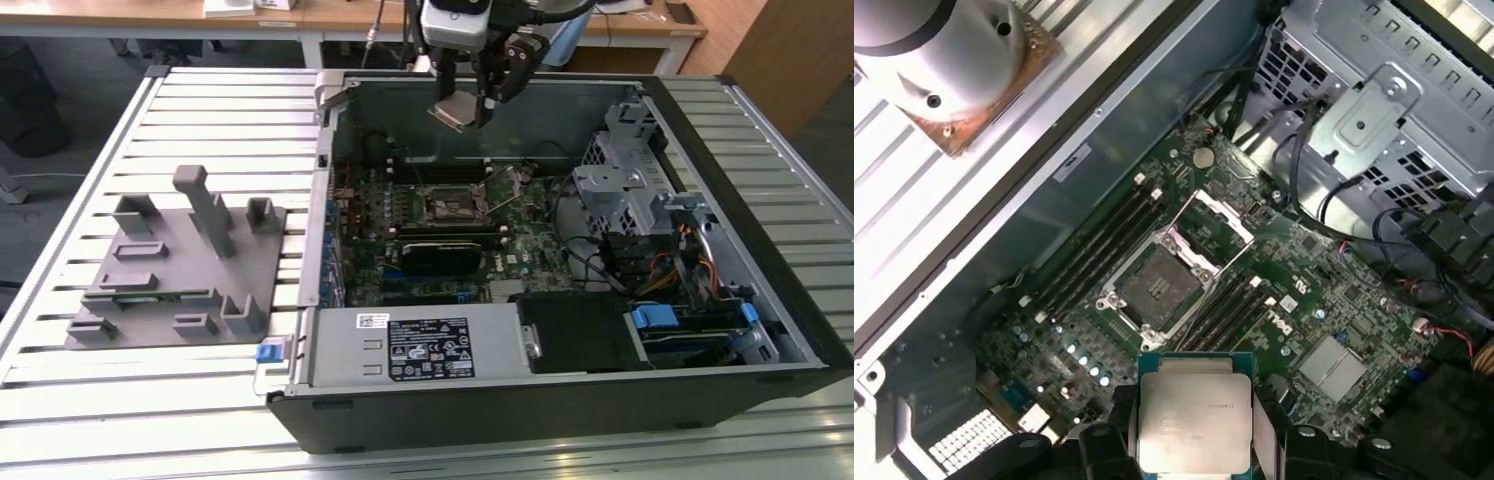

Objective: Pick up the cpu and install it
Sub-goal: 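Place the cpu into insertion slot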

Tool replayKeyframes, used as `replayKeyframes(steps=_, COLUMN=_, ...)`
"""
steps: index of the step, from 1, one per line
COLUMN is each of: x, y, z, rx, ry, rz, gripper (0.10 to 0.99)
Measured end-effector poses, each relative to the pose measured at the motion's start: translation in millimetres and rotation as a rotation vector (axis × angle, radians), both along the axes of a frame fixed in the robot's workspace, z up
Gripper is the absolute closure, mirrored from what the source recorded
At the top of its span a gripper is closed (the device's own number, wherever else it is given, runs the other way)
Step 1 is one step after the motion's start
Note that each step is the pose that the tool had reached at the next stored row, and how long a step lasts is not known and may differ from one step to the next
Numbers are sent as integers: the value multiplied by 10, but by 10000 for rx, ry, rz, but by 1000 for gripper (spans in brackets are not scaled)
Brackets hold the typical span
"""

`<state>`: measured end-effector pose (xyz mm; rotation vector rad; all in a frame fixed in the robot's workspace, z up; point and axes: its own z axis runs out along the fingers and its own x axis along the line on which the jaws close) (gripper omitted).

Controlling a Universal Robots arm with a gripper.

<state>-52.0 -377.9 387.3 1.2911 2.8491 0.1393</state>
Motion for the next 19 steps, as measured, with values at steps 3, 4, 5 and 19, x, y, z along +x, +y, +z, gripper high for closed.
replayKeyframes(steps=3, x=0, y=4, z=-5, rx=-2, ry=0, rz=-349, gripper=545)
replayKeyframes(steps=4, x=0, y=6, z=-7, rx=-3, ry=0, rz=-469, gripper=545)
replayKeyframes(steps=5, x=0, y=8, z=-8, rx=-4, ry=0, rz=-583, gripper=545)
replayKeyframes(steps=19, x=0, y=20, z=-29, rx=-22, ry=0, rz=-2410, gripper=545)
